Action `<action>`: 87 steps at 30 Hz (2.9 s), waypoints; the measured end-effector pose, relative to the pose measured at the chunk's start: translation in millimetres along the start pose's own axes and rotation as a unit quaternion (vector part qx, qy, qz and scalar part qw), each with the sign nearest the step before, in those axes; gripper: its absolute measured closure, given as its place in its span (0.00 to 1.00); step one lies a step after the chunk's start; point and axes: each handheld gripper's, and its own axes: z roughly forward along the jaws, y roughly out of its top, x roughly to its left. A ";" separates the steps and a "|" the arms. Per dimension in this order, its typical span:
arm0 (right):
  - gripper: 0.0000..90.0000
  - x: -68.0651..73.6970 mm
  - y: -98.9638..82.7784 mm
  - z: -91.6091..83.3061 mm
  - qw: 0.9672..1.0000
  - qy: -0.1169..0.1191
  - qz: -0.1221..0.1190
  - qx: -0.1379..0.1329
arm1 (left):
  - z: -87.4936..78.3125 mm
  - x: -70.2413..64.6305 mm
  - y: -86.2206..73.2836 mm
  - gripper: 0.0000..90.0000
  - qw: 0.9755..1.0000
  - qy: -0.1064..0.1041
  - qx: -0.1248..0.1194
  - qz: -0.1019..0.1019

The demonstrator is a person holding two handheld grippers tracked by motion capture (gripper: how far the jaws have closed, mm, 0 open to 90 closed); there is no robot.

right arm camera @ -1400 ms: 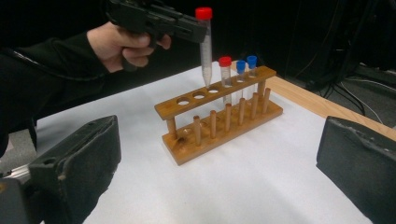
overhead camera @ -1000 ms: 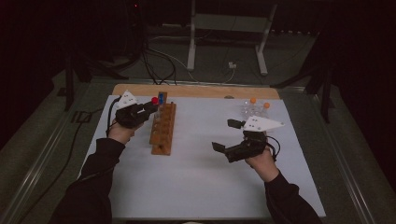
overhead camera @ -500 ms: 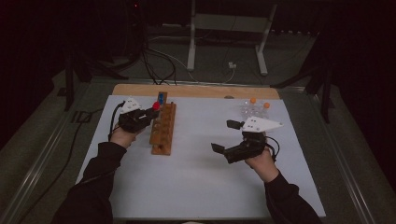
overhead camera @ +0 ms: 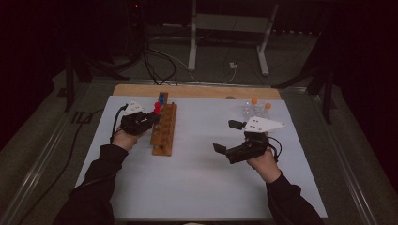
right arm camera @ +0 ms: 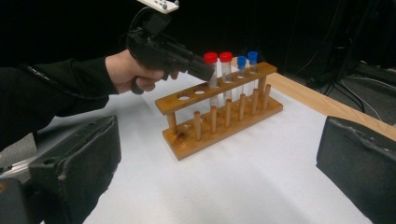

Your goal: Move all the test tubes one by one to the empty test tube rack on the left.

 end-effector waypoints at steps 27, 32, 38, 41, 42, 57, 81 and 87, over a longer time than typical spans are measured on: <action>0.00 -8.6 6.8 -15.3 1.000 -0.023 0.001 -0.015 | -29.1 -24.2 7.9 0.40 0.999 -0.037 -0.021 0.017; 0.00 -22.8 10.4 -31.8 0.998 -0.050 0.008 -0.029 | -41.3 -31.6 7.0 0.20 0.997 -0.063 -0.039 0.015; 0.00 -51.8 4.4 -53.4 0.993 -0.106 0.031 -0.032 | -49.7 -36.6 4.5 0.02 0.993 -0.110 -0.047 0.017; 0.00 -70.0 -4.5 -62.7 0.990 -0.132 0.049 -0.028 | -51.8 -39.8 3.0 0.01 0.991 -0.120 -0.051 0.020; 0.00 -75.8 -7.8 -65.2 0.988 -0.143 0.054 -0.023 | -52.3 -40.8 2.8 0.01 0.991 -0.119 -0.051 0.022; 0.26 -144.2 -64.8 -62.3 0.961 -0.252 0.108 0.034 | -54.7 -42.3 0.4 0.01 0.990 -0.128 -0.056 0.024; 0.74 -195.1 -82.5 -23.8 0.941 -0.297 0.131 0.097 | -55.2 -41.5 0.3 0.01 0.990 -0.128 -0.059 0.022; 0.81 -198.6 -83.0 -17.2 0.939 -0.299 0.133 0.101 | -55.1 -40.8 -0.1 0.01 0.990 -0.127 -0.057 0.023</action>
